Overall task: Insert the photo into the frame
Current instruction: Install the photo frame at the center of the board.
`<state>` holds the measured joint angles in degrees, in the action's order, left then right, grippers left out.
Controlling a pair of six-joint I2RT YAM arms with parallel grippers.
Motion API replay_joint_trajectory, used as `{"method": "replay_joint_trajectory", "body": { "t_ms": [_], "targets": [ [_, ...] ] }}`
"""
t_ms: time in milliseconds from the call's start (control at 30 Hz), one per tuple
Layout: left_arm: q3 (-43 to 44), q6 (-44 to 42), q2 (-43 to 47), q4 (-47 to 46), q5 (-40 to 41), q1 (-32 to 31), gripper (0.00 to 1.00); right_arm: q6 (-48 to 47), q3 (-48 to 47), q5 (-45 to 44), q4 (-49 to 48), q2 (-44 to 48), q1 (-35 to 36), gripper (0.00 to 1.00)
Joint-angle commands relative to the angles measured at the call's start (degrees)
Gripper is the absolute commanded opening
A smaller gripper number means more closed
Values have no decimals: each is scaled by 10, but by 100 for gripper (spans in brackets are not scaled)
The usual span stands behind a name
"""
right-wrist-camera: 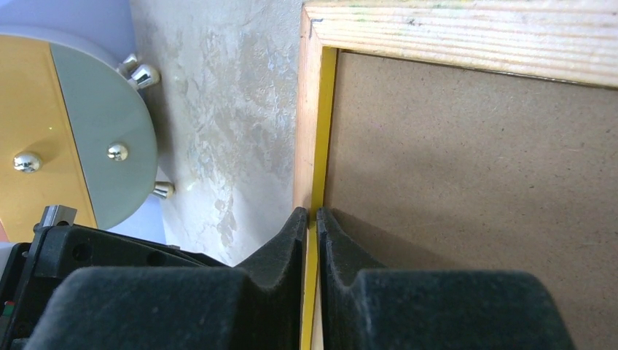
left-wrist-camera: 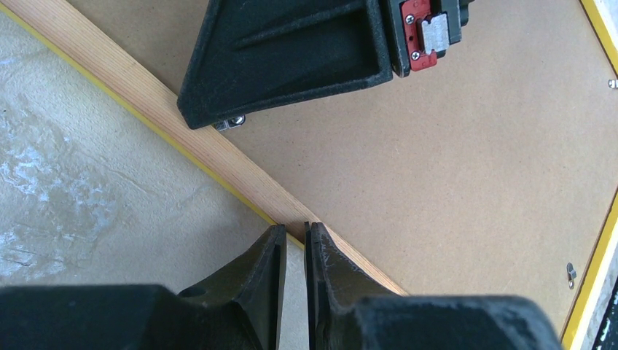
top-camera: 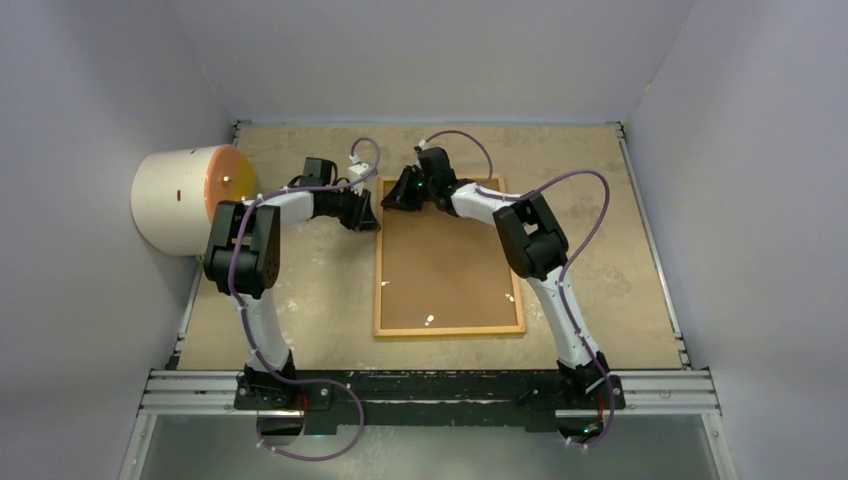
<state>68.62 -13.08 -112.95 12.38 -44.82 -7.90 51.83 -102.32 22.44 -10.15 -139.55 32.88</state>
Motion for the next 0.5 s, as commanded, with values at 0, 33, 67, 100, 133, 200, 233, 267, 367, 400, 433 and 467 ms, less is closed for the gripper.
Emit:
{"method": "replay_joint_trajectory", "body": {
  "t_ms": [0, 33, 67, 100, 133, 200, 233, 267, 367, 400, 433, 467],
  "targets": [
    [-20, -28, -8, 64, 26, -14, 17, -17, -16, 37, 33, -10, 7, 11],
    [-20, -28, -8, 64, 26, -14, 17, -17, -16, 39, 33, -10, 6, 11],
    [-20, -27, -8, 65, 26, -14, 17, -17, -18, 40, 33, -10, 7, 11],
    [-20, -28, -7, 65, 25, -14, 17, -17, -20, 42, 32, -10, 7, 11],
    [-20, -28, -6, 66, 26, -14, 17, -17, -22, 45, 33, -11, 7, 11],
    [-19, -28, -5, 68, 26, -13, 17, -20, -33, 48, 42, -12, 7, 11],
    [-19, -29, -3, 69, 27, -13, 17, -24, -41, 48, 50, -12, 6, 12],
    [-17, -29, -2, 72, 27, -13, 17, -27, -50, 48, 57, -11, 4, 13],
    [-3, -44, 3, 95, 27, -11, 18, -30, -55, 30, 66, 13, -6, 24],
    [3, -51, 4, 106, 30, -10, 18, -32, -51, 20, 66, 28, -12, 28],
    [8, -58, 7, 117, 32, -9, 19, -32, -46, 14, 62, 39, -17, 30],
    [10, -63, 11, 123, 37, -8, 19, -31, -39, 11, 59, 51, -22, 33]
  ]
}}
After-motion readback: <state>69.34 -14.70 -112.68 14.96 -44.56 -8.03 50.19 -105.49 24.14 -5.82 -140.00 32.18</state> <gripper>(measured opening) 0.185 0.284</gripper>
